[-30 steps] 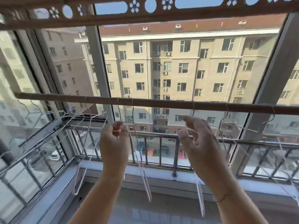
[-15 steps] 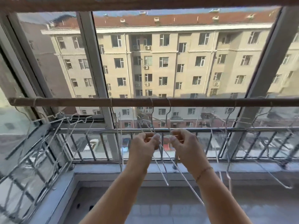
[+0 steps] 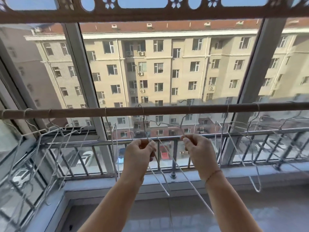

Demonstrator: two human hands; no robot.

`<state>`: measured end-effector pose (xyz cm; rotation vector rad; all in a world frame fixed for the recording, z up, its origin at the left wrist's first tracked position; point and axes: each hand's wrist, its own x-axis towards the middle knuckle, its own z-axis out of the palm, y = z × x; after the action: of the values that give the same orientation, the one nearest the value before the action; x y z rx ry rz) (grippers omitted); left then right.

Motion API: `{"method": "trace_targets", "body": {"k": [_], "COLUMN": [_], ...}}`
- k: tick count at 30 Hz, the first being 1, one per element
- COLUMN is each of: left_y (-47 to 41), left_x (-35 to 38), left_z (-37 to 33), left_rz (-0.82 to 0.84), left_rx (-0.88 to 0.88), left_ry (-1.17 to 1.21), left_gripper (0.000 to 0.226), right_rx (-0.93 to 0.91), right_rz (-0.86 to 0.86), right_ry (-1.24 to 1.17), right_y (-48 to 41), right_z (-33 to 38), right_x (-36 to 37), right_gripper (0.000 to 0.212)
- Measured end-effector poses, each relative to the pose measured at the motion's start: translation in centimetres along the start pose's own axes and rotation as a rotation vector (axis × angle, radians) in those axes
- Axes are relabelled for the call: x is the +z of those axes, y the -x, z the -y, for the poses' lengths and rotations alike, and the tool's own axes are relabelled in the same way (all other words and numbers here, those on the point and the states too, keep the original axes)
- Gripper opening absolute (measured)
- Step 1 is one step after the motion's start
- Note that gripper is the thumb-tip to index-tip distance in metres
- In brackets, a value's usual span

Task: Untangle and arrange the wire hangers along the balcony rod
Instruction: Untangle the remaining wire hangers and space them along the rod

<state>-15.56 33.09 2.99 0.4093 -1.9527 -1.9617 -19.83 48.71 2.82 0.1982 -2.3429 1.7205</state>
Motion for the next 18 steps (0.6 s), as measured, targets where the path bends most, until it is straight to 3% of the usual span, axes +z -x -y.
{"method": "trace_targets", "body": {"k": [13,18], "left_y": [-0.5,0.7], "left_x": [2.1,0.2], "left_z": [0.1,-0.8], "left_rz": [-0.001,-0.033], "left_rx": [-0.031,0.066], "left_ry": [-0.011,-0.082], "left_gripper": [0.004,0.011], "right_rx": [0.061,0.007], "right_rz": [0.017,0.086], "right_ry": [0.007,0.231], "right_y": [-1.3,-0.6], "right_z": [-1.5,-0.5], "right_x": [-1.8,-2.2], "right_gripper": [0.018,0.03]}}
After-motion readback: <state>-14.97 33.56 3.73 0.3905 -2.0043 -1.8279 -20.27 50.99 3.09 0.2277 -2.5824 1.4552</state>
